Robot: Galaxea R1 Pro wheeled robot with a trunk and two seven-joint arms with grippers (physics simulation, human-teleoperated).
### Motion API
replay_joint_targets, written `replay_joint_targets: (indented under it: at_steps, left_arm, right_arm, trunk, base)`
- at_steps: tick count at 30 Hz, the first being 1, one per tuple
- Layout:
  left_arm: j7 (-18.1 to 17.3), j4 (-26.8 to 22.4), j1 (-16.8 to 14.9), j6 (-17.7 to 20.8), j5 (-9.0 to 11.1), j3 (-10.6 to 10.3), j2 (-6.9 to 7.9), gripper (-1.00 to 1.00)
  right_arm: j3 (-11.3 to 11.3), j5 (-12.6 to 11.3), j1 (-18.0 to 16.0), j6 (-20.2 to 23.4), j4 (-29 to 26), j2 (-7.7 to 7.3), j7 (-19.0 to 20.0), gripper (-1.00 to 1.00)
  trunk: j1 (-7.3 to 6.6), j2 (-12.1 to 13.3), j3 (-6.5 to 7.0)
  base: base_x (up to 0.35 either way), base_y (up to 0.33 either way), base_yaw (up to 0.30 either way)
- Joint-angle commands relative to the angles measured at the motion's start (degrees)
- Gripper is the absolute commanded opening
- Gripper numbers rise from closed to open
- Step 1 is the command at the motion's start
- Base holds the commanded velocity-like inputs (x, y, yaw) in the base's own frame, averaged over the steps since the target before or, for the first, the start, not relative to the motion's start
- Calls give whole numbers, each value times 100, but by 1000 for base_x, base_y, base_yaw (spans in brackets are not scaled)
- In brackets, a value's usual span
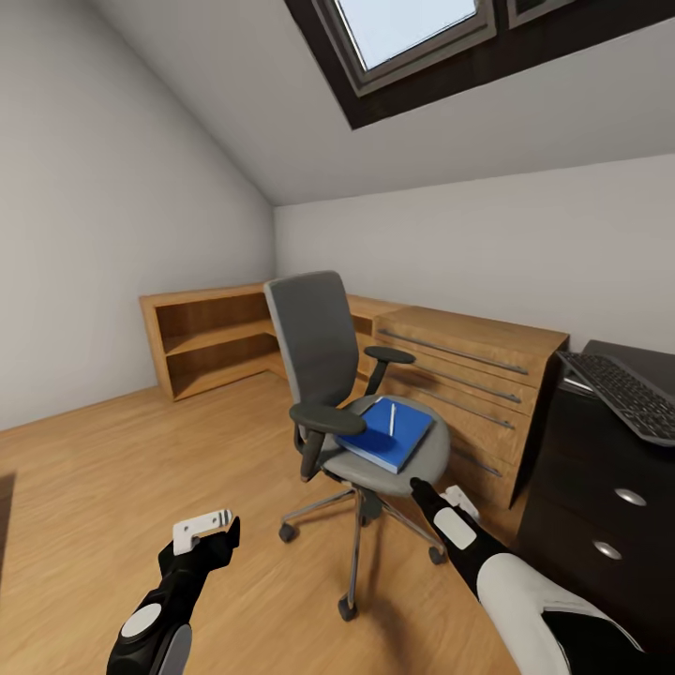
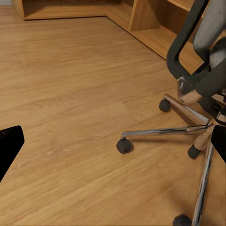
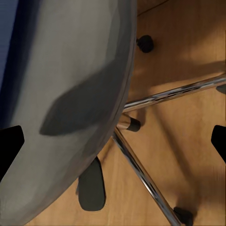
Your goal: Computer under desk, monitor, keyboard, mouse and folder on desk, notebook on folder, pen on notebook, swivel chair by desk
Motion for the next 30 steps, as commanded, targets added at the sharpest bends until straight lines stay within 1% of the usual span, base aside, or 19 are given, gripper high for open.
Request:
replay_joint_targets:
  at_steps: [1,7,11,25,30]
  left_arm:
    - [51,-8,-3,19,60,-9,2,100]
    - [54,-9,-3,19,60,-9,2,100]
    - [62,-2,-3,27,60,-9,2,100]
    - [67,0,-2,28,60,-9,-7,100]
    - [60,2,-2,28,60,-9,-7,100]
  right_arm:
    - [-34,-30,-1,-15,3,10,-11,100]
    - [-34,-30,-1,-16,3,18,-11,100]
    - [-32,-30,-1,-22,2,19,-6,100]
    - [-33,-30,-1,-25,3,19,-2,100]
    - [-37,-30,-1,-25,3,19,1,100]
  trunk:
    - [1,-2,-7]
    - [1,-2,-7]
    - [1,-2,-7]
    - [1,-2,18]
    - [1,-2,20]
  base:
    - [196,4,0]
    - [190,1,0]
    - [71,0,68]
    - [3,0,242]
    - [-2,0,76]
